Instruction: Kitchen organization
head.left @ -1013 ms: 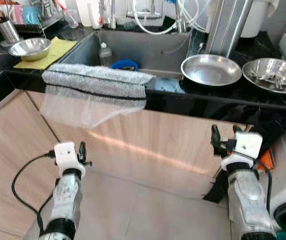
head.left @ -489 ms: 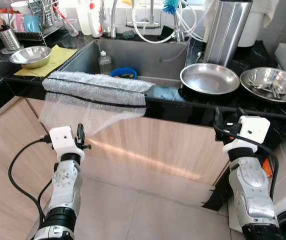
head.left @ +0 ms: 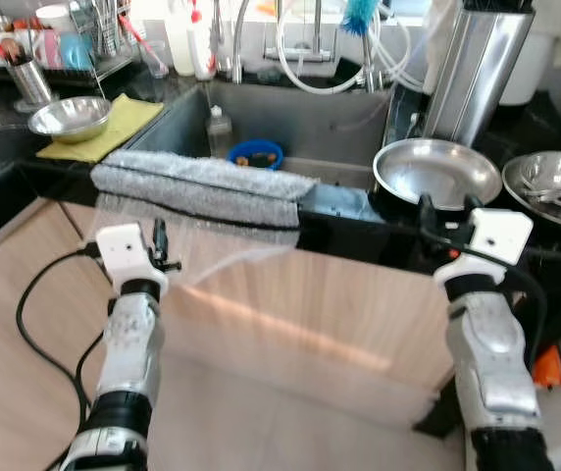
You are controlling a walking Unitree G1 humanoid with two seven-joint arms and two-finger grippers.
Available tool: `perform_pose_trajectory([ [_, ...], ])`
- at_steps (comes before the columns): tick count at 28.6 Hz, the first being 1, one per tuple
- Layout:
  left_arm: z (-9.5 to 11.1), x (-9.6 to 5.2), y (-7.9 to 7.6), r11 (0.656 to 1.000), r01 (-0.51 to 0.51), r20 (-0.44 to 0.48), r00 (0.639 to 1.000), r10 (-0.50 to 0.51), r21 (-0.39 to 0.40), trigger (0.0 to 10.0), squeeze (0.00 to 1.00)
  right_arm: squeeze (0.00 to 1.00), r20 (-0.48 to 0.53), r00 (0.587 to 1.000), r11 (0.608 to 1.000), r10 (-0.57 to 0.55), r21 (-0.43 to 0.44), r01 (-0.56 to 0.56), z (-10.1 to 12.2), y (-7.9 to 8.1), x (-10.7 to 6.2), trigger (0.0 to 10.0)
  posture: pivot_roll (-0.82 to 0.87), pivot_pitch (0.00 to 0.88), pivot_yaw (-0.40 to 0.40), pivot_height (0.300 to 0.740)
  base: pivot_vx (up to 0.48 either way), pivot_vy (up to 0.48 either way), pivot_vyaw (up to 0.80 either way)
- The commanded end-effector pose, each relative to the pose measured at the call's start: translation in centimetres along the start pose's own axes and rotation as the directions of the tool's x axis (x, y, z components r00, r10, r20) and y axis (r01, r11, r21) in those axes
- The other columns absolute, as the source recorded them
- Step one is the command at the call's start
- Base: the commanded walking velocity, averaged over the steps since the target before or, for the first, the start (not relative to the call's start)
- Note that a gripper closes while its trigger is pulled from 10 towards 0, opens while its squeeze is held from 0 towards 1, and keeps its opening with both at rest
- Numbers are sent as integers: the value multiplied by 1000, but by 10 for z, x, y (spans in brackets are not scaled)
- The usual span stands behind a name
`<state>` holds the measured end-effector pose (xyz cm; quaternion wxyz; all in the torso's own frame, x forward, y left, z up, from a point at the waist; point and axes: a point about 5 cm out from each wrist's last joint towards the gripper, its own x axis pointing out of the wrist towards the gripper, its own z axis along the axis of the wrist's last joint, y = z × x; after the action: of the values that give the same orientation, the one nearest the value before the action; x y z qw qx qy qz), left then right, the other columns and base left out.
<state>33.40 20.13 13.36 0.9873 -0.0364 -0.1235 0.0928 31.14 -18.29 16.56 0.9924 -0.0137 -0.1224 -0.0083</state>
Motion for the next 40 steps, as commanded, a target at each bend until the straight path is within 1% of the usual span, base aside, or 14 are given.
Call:
perform_pose_trajectory([
  [1, 5, 1, -8, 1000, 20, 14, 1000, -19, -11, 10000, 0, 0, 33, 999, 1000, -18, -7, 18, 10, -5, 1, 10000, -116, 0, 42, 740, 371, 0, 0],
  [10, 10, 6, -9, 1000, 23, 24, 999, -22, -15, 10000, 0, 0, 42, 999, 1000, 2, -5, -2, 14, 0, 4, 10000, -113, 4, 46, 740, 373, 0, 0],
  [16, 16, 11, -10, 1000, 23, 34, 999, -22, -21, 10000, 0, 0, 44, 999, 1000, 8, -2, -8, 17, 2, 7, 10000, -106, 45, 45, 740, 372, 0, 0],
  [22, 23, 16, -10, 999, 21, 48, 999, -20, -30, 10000, 0, 0, 49, 998, 1000, 25, 6, -25, 21, 6, 10, 10000, -104, 63, 43, 740, 336, 0, 0],
  [28, 26, 18, -12, 999, 27, 54, 998, -25, -35, 10000, 0, 0, 64, 998, 1000, 19, 15, -20, 25, 7, 11, 10000, -106, 74, 40, 740, 0, 0, 0],
  [32, 28, 19, -15, 998, 30, 58, 998, -27, -50, 10000, 0, 0, 68, 997, 1000, 22, 16, -23, 27, 8, 12, 10000, -107, 86, 38, 740, 0, 308, 0],
  [40, 32, 20, -15, 998, 28, 69, 997, -24, -57, 10000, 0, 0, 67, 997, 999, 28, 20, -30, 28, 11, 13, 10000, -106, 86, 36, 740, 0, 390, 0],
])
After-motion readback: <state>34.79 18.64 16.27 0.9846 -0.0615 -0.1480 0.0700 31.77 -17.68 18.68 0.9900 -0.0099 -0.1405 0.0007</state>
